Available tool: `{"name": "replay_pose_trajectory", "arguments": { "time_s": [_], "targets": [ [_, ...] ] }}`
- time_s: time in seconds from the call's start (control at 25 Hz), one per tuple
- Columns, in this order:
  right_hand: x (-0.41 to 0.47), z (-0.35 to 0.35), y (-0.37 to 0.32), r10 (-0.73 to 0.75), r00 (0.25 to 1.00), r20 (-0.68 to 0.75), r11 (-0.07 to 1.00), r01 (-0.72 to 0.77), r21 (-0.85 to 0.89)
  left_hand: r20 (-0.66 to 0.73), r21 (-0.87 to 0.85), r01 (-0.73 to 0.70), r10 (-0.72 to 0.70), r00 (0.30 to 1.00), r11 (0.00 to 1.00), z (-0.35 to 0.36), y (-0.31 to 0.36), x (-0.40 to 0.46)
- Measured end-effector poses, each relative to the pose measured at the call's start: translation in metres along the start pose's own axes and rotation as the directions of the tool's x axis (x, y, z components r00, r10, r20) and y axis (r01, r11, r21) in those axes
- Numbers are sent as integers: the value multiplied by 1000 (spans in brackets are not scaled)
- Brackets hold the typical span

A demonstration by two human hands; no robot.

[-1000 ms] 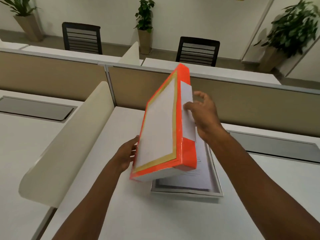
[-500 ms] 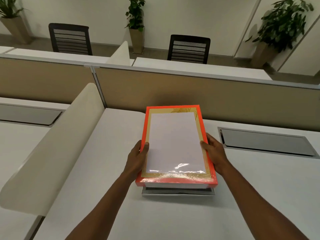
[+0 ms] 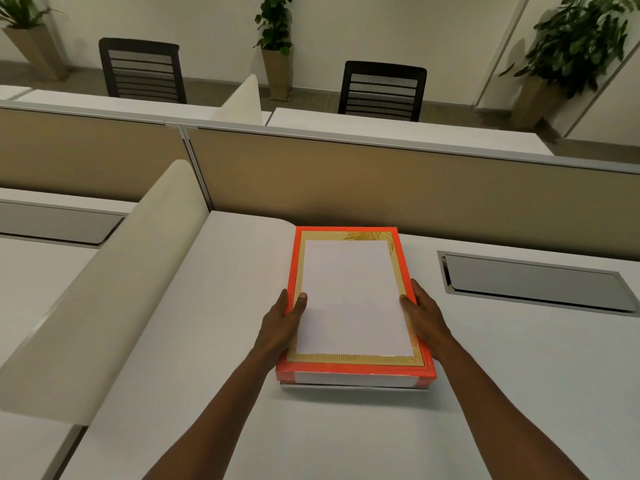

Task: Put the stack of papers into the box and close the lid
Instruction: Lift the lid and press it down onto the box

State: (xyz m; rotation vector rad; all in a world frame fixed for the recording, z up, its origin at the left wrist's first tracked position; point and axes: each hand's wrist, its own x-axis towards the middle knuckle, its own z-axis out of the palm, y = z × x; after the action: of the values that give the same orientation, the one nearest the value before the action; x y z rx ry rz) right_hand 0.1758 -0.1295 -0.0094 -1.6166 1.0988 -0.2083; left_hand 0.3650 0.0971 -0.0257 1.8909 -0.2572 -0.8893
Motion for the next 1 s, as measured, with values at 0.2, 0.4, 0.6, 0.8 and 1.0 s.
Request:
{"name": "replay_pose_trajectory", "arguments": {
  "time_s": [0.2,0.4,0.6,0.8,1.0],
  "targets": [
    [-7,2,5,-29,999,-14,996,28,-85,-8,16,-27,27,1000,1000,2,-4,-6],
    [-8,2,8,-6,1000,10,978,8,-207,-8,108,-42,43,999,993,3,-5,-10],
    [-10,7,14,-62,998,-20,896,47,-441,-55,248,-101,118,991,964,13,-10,-20],
    [-18,18,29,-194,967,-162,893,106,-438,-61,177,-148,161,985,973,13,-17,-24],
    [-20,24,32,-173,970,-170,886,78,-457,-122,256,-207,244,962,944,12,-21,-19]
  ]
}}
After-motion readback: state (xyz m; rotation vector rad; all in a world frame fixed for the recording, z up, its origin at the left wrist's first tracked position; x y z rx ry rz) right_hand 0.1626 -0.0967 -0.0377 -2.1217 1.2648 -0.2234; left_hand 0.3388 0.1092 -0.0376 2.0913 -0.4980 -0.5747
